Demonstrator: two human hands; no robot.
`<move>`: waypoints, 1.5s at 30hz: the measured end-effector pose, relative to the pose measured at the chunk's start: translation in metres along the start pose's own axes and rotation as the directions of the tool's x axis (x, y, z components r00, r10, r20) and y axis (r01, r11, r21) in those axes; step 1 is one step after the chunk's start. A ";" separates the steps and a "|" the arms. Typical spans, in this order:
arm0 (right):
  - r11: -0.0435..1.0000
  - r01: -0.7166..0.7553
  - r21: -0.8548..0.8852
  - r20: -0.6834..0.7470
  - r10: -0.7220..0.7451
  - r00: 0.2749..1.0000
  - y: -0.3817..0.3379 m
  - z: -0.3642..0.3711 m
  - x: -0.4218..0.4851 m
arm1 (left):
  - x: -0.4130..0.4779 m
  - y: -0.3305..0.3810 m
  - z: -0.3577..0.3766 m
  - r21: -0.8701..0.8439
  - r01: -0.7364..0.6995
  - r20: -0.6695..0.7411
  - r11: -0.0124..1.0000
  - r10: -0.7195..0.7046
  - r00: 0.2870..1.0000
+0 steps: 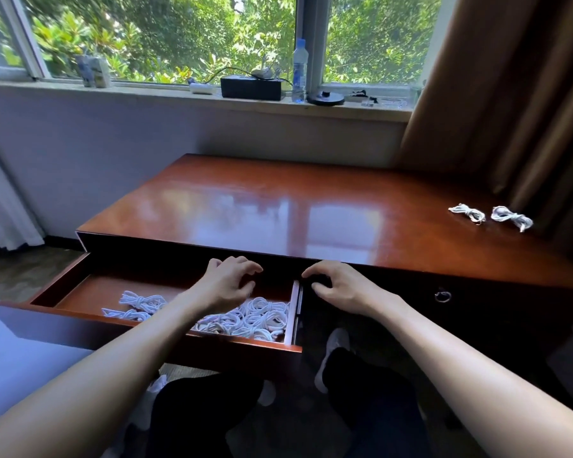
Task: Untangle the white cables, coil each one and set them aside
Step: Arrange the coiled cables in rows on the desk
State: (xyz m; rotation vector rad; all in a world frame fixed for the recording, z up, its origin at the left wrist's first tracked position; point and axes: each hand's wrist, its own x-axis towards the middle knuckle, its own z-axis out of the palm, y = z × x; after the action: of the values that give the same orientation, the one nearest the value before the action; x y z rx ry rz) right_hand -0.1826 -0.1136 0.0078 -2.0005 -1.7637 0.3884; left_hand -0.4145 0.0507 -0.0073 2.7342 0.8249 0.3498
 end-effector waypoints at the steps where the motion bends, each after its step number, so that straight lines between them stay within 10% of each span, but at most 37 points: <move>1: 1.000 -0.011 -0.003 -0.015 0.011 1.000 0.004 -0.008 -0.004 | 0.005 0.007 -0.001 0.005 -0.027 -0.015 1.000 0.027 1.000; 25: 0.924 -0.366 -0.115 -0.360 0.304 0.882 0.205 -0.154 -0.079 | 0.224 0.222 0.062 0.060 -0.430 -0.029 0.901 0.432 0.901; 45: 0.806 -0.570 -0.158 -0.610 0.374 0.698 0.366 -0.190 -0.059 | 0.388 0.336 0.189 -0.077 -0.494 -0.100 0.866 0.486 0.868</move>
State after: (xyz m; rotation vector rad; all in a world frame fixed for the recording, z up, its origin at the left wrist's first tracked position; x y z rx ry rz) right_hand 0.2167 -0.2305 -0.0156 -2.4836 -0.9642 -0.3640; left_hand 0.1256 -0.0329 -0.0190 2.8140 0.0994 0.5808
